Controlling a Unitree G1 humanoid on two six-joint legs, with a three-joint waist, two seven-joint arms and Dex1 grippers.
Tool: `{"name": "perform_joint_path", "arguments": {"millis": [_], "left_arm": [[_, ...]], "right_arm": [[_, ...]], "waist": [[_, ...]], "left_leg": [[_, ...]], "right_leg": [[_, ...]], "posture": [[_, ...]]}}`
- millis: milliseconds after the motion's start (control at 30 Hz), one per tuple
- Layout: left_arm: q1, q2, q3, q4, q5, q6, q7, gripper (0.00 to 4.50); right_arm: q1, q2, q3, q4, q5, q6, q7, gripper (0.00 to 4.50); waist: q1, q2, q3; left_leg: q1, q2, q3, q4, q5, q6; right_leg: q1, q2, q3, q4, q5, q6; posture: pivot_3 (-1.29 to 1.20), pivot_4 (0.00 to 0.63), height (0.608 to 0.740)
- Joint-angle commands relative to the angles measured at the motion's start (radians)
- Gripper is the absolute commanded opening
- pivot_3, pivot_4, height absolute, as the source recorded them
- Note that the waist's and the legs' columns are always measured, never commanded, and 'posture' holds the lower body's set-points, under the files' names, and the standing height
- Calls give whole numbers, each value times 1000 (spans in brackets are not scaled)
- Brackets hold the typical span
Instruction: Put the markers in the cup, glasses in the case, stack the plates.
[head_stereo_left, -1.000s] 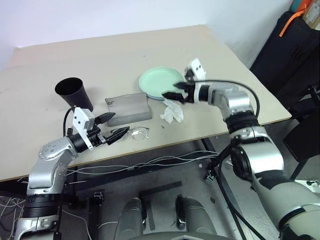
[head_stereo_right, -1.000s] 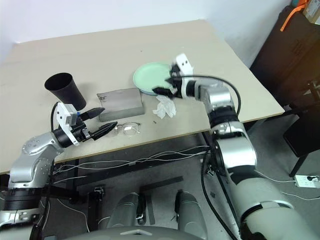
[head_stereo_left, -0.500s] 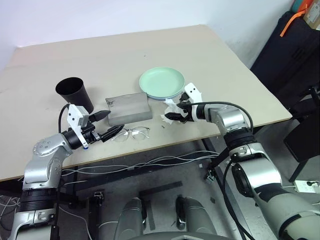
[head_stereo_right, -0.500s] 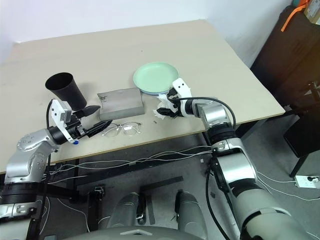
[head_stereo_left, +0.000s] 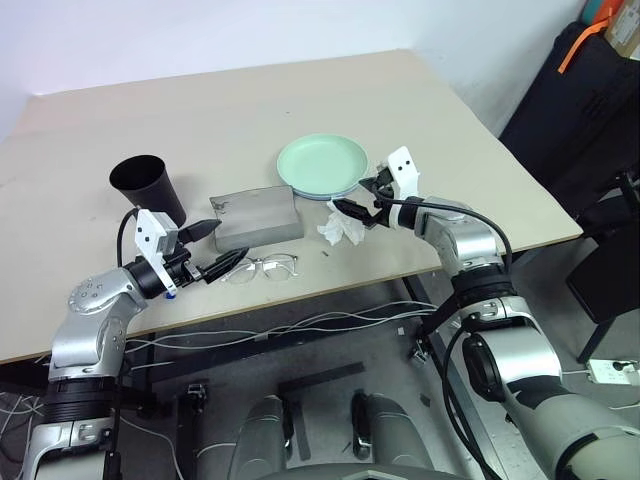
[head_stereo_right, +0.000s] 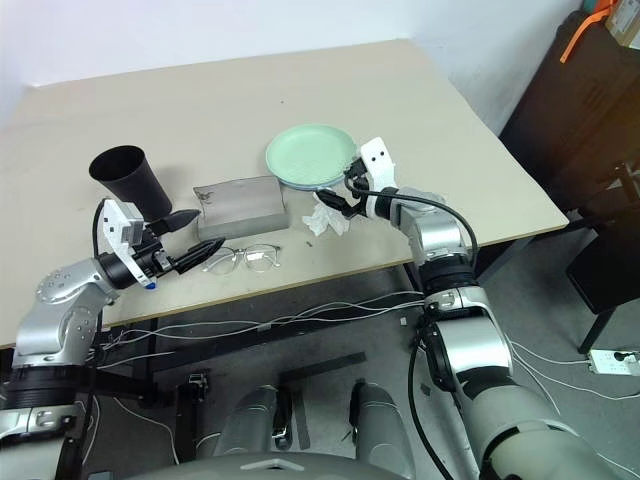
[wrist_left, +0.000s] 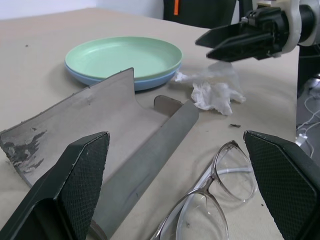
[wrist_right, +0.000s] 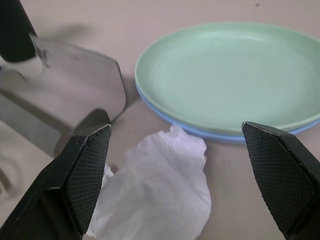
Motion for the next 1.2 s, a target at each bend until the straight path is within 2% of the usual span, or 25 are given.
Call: {"name": "perform_joint_path", "arguments": {"millis": [33, 100, 167, 200, 333, 533, 867, 1200], "left_arm": [[3, 5, 18, -36, -12, -6, 5, 4500], [6, 6, 19, -42, -14, -3, 8, 4500], [7, 6, 20, -48, -16, -1, 11, 4500], [7, 6, 20, -49, -16, 0, 12, 4500], [4, 8, 20, -54, -18, 5, 16, 4500], [-2, 8, 18, -63, -19, 19, 24, 4500], [-25, 1, 7, -62, -14, 33, 32, 4500], [-23, -5, 2, -79, -16, 39, 41, 4500]], "right_arm": [[-36, -5, -27, -18, 27, -48, 7, 4374], [-43, -9, -36, -13, 36, -52, 7, 4374], [-46, -14, -37, -10, 37, -64, 8, 4374], [-47, -17, -37, -12, 37, -66, 9, 4374], [-52, -26, -37, -12, 25, -36, -21, 4374], [-59, -41, -33, -12, 22, 60, -55, 4374], [-39, -69, 1, -101, 40, 201, -8, 4374], [-26, -54, -41, -125, 94, 103, 22, 4374]], "waist": [[0, 0, 0], [-12, 2, 1], [-29, 3, 2], [-32, 5, 3], [-33, 8, 5], [-26, 8, 6], [-23, 8, 6], [-29, 8, 6]], "left_leg": [[0, 0, 0, 0, 0, 0], [0, -3, -8, -1, 0, 0], [0, -27, -51, -8, 6, 2], [0, -36, -64, -13, 9, 3], [6, -104, -165, -29, 22, 7], [5, -104, -158, -30, 26, 2], [5, -103, -153, -29, 26, 2], [5, -104, -152, -30, 26, 2]], "right_leg": [[0, 0, 0, 0, 0, 0], [5, -2, -6, -1, 0, 1], [20, -16, -33, -3, -4, 10], [24, -21, -42, -1, -8, 13], [35, -39, -59, 16, -28, 23], [25, -38, -48, 29, -34, 17], [21, -38, -39, 29, -33, 16], [21, -38, -37, 29, -33, 16]], "posture": [[0, 150, 740], [0, 150, 740], [0, 150, 740], [0, 150, 740], [0, 150, 740], [0, 150, 740], [0, 150, 740], [0, 150, 740]]}}
